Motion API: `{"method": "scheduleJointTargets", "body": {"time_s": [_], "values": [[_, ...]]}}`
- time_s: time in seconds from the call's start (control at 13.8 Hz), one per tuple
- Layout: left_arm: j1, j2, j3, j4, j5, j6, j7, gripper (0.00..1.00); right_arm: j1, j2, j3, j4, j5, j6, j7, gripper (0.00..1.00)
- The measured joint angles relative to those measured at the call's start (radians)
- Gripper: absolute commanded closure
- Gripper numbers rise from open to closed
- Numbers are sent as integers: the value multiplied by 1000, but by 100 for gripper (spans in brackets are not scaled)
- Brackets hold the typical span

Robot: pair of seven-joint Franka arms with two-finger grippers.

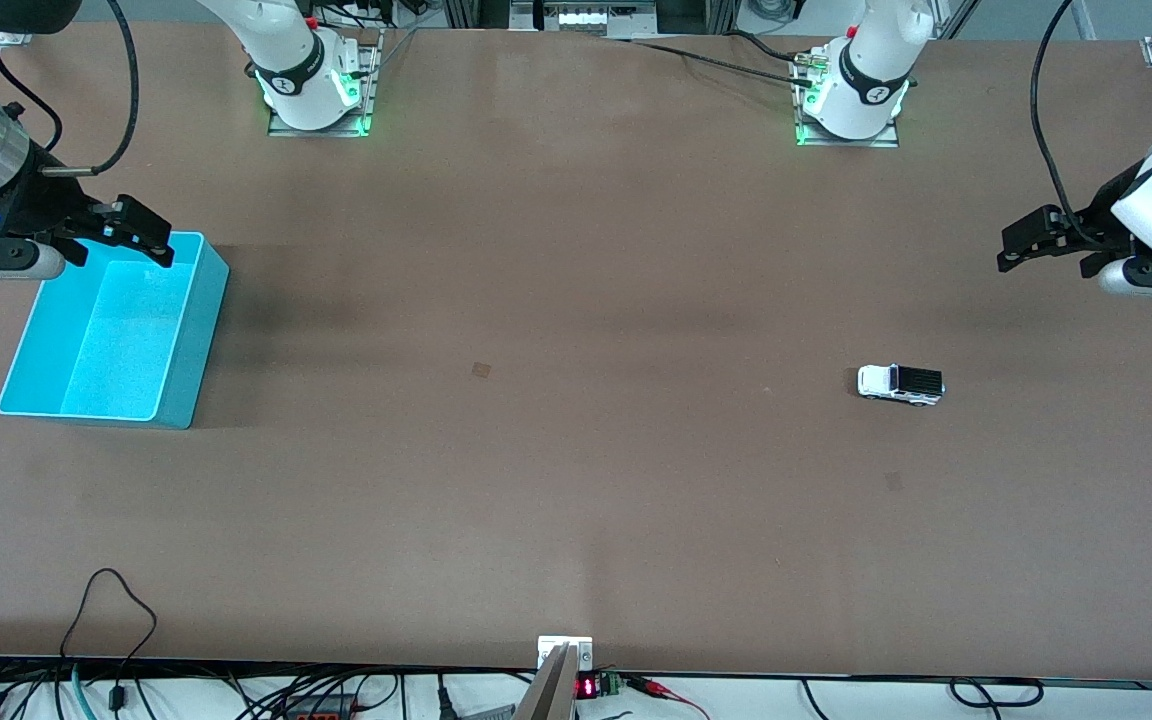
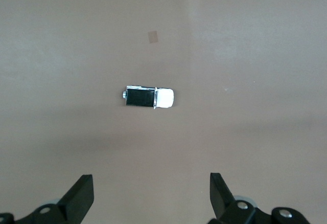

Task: Wind and store white jeep toy
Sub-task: 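Reach the left gripper down toward the white toy jeep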

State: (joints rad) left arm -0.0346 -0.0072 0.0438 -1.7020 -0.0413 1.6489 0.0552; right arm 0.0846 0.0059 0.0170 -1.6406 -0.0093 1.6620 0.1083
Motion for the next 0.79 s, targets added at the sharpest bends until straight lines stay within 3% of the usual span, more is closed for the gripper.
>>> {"method": "scheduleJointTargets", "body": {"time_s": [0.51, 0.79], "values": [[1, 1, 1, 0, 0, -36, 3, 0, 0, 0, 0, 0, 0, 0, 0, 0], [1, 3, 1, 0, 0, -140, 3, 0, 0, 0, 0, 0, 0, -1, 0, 0]]}}
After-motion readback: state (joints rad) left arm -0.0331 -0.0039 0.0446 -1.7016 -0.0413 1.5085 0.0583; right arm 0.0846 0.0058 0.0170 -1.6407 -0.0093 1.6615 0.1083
